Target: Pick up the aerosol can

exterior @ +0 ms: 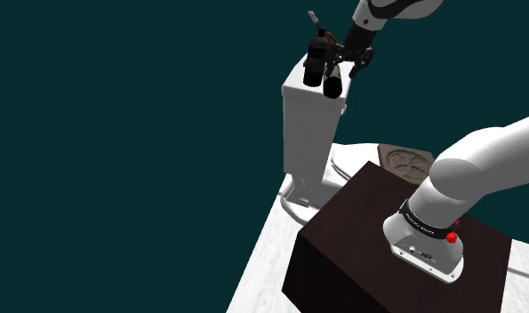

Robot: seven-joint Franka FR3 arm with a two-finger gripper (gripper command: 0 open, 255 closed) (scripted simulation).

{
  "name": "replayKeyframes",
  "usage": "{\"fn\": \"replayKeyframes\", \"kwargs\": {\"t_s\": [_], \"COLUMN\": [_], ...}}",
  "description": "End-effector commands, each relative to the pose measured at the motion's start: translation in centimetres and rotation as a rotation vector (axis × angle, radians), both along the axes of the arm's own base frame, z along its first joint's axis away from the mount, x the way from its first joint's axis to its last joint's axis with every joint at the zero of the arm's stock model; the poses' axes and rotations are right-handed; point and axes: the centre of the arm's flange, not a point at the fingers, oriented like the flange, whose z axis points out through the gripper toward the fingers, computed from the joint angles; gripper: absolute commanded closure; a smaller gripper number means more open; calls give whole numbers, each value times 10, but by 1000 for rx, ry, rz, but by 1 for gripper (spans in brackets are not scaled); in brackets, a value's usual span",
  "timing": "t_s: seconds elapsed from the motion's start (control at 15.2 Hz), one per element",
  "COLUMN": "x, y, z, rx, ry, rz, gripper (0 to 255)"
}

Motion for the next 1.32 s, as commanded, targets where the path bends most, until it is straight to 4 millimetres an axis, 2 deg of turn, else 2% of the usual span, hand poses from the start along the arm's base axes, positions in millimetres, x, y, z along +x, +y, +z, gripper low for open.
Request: {"fn": "replayKeyframes", "kwargs": {"t_s": [0.0,0.4,0.53,0.59,1.19,1.25], "x": [1,1,1,1,1,1], "y": [-4,-4,-4,-4,-4,-4], "z": [-7,-41,-41,-41,-41,-36], "rx": [-2,-2,-2,-2,-2,-2], "ry": [-17,-17,-17,-17,-17,-17], "rz": [-21,-21,-21,-21,-21,-21], "gripper": [0,0,0,255,255,255]}}
